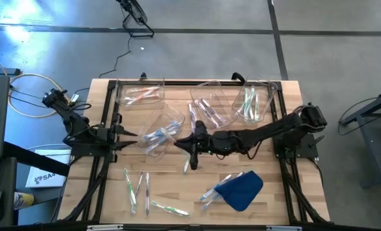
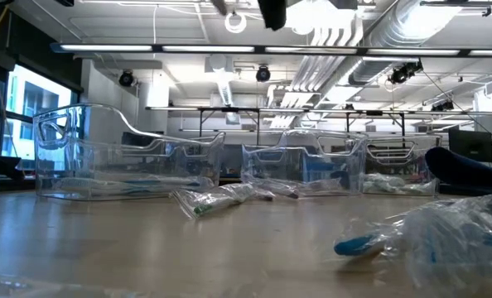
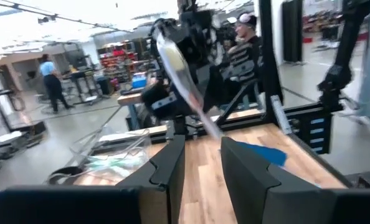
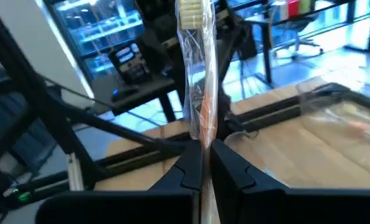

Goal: Pick & Place Toothbrushes
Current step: Put the orange toothbrush into the top left transparent bin

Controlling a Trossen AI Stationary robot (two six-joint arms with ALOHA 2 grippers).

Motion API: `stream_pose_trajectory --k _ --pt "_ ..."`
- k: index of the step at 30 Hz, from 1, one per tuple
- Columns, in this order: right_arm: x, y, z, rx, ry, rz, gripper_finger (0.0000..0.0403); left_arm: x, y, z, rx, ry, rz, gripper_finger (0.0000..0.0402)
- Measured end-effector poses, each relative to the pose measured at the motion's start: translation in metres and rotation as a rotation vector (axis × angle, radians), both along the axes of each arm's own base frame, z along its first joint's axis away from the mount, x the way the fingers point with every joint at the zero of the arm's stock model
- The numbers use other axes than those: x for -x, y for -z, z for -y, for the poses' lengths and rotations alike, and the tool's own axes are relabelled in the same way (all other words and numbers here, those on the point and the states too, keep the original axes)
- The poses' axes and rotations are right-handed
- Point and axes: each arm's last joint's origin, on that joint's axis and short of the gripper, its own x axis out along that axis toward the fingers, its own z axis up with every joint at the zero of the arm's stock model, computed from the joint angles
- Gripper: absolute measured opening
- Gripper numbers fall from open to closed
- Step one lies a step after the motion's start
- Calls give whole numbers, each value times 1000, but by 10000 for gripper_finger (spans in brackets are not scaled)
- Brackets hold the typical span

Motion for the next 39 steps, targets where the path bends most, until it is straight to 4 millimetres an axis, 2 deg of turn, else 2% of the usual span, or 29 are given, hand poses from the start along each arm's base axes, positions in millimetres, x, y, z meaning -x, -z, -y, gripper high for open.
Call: stream_pose_trajectory --k 5,9,12,16,22,27,31,35,39 --pt "-10 12 1 -1 -20 20 7 -15 3 1 19 5 -30 61" --pt "-12 14 3 2 -10 21 7 -32 8 -5 9 -37 -64 28" --pt "-12 13 4 13 -7 29 6 -41 7 -13 12 22 -44 13" --pt "-12 13 4 39 -10 33 5 -47 -1 -25 18 101 38 8" --pt "-12 13 4 49 -9 31 5 -52 2 -41 40 98 11 8" --pt "-14 13 11 48 12 30 5 -66 5 -44 3 152 2 8" --pt "-15 13 17 48 26 30 5 -79 8 -42 -10 201 6 31" --pt "-15 13 19 49 28 29 5 -88 9 -42 9 206 27 87" --pt "-15 13 19 50 27 27 5 -89 3 -42 43 198 93 142"
